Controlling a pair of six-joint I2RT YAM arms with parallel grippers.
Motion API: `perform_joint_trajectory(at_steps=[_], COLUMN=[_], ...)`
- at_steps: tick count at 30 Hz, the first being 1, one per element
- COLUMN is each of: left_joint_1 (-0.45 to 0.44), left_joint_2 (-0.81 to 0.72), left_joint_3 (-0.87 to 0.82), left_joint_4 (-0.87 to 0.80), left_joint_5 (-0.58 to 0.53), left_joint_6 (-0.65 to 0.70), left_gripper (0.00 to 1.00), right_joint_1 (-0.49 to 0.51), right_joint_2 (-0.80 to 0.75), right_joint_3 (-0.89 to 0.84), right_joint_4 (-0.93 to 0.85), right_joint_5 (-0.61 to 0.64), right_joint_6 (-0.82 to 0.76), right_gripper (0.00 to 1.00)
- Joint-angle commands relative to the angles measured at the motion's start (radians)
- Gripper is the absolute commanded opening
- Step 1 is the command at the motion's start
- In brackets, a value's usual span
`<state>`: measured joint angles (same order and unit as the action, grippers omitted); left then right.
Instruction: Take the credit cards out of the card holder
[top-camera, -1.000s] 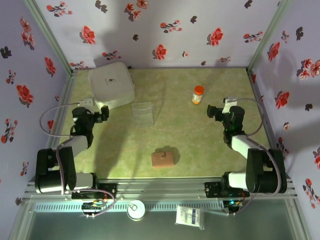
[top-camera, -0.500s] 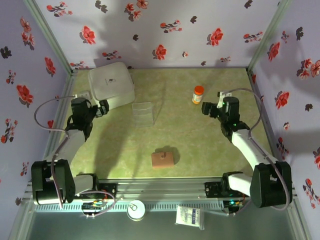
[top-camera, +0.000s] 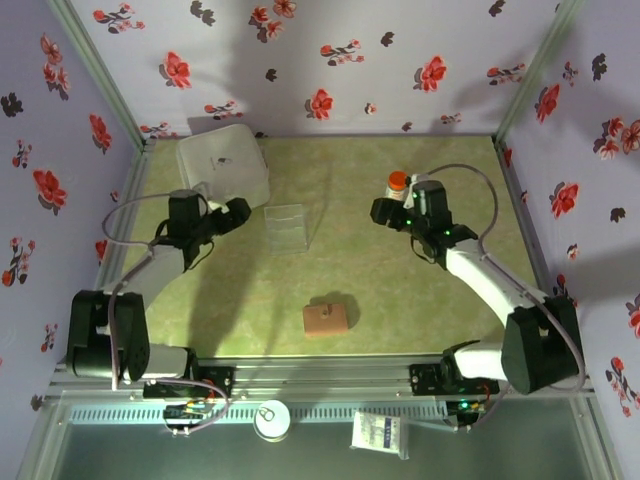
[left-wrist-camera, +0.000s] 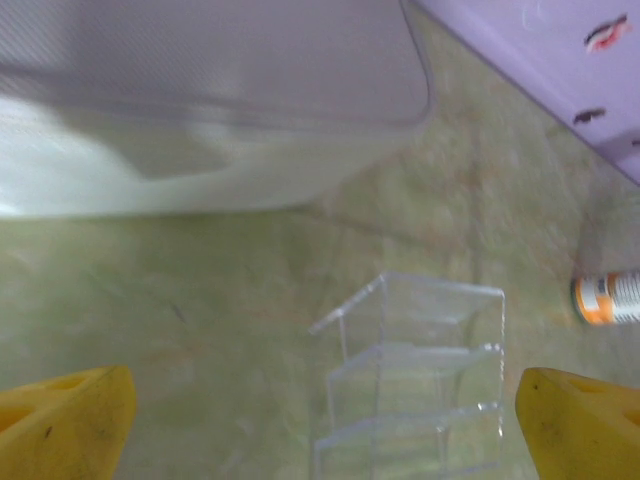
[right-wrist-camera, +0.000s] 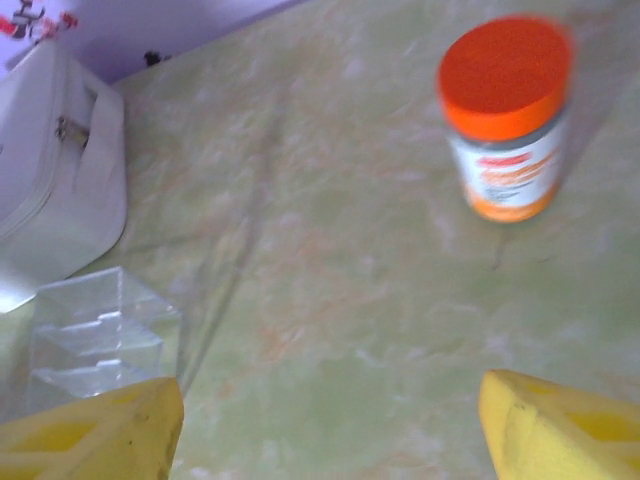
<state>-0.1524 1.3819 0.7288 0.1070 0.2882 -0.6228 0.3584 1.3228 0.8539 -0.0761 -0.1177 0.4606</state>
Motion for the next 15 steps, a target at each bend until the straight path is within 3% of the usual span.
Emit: perform_joint_trajectory(at_steps=[1,15], left_joint_1=[-0.047,-0.146], left_joint_2=[0.05,0.241], left_joint_3=[0.033,0.067], left_joint_4=[0.06,0.216], left_joint_5=[0.057,0.106], left_joint_6=[-0.08,-0.19], left_gripper=[0.97,0.92], right_joint_1=[0.049,0.108], right_joint_2=[0.058,0.103], right_joint_3=[0.054,0.069], right_joint_4=[0.016,0.015], right_joint_5=[-0.057,-0.057], right_joint_6=[0.08,0.096], right_gripper=[0.76,0.76])
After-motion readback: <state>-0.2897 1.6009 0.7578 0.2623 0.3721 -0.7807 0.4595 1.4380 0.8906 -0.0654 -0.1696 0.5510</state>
